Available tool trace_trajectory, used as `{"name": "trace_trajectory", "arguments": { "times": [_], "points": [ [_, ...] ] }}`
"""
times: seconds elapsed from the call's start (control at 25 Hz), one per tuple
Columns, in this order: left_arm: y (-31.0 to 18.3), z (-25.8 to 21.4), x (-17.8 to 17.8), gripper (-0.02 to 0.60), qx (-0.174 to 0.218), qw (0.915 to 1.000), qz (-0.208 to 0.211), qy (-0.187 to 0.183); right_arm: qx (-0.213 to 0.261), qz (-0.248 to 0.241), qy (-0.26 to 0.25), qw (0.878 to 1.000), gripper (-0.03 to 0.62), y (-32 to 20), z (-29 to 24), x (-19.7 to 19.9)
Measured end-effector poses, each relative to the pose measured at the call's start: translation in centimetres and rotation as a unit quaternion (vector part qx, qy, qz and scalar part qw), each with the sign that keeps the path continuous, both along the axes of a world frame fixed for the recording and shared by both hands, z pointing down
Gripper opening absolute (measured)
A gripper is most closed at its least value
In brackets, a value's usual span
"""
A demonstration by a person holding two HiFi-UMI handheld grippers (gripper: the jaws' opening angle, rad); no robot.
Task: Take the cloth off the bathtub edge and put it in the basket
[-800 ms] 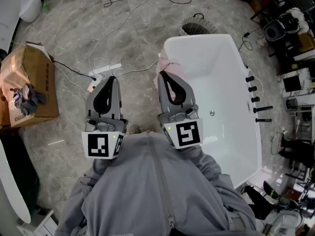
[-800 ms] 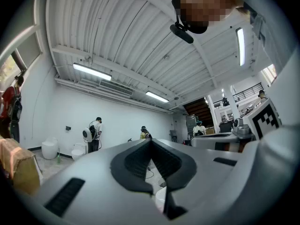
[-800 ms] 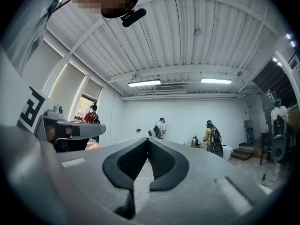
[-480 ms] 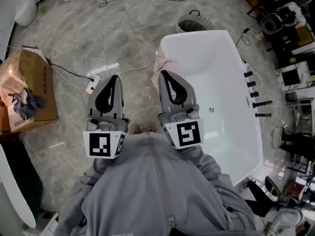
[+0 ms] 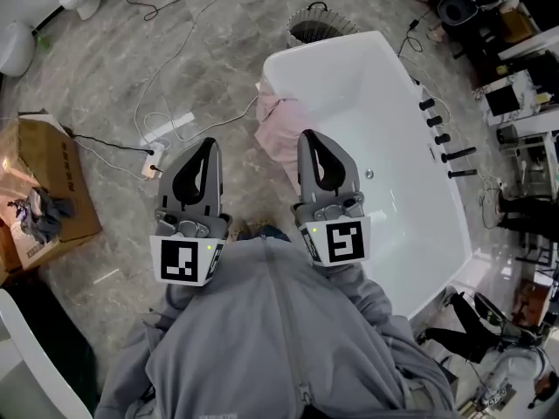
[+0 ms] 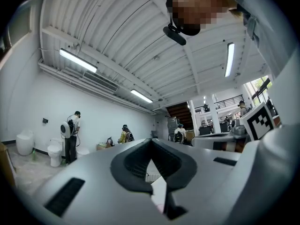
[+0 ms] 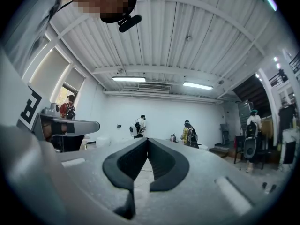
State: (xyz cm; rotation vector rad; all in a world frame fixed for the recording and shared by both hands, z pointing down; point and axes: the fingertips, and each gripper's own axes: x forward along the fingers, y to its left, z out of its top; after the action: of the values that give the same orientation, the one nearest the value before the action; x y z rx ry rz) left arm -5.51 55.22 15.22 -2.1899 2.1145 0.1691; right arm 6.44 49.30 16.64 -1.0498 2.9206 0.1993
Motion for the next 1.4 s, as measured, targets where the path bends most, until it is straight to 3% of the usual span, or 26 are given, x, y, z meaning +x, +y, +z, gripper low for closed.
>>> {"name": "trace_trajectory", "arguments": {
  "times": [0.24,0.72,1.0,1.4],
  "points": [
    [-0.8,1.1,1.4,0.006,-0.003,0.9989,0.047,0.008,-0.006,0.045,0.013,0.999,0.004,0.1,1.1,2.0],
    [-3.7,1.7,3.3,0.006,-0.003,0.9960,0.089,0.009,-0.002,0.054,0.016,0.998,0.005,-2.1,1.5,3.0],
    [-7.9,2.6,4.3,0.006,-0.017,0.9947,0.101,0.011,0.013,0.038,0.028,0.999,0.005,-6.6,2.1,2.9],
    [-16.8,4.4,5.4,0.006,-0.026,0.9940,0.106,0.003,-0.013,0.015,0.024,1.000,0.004,-15.4,4.1,2.6]
  ]
}}
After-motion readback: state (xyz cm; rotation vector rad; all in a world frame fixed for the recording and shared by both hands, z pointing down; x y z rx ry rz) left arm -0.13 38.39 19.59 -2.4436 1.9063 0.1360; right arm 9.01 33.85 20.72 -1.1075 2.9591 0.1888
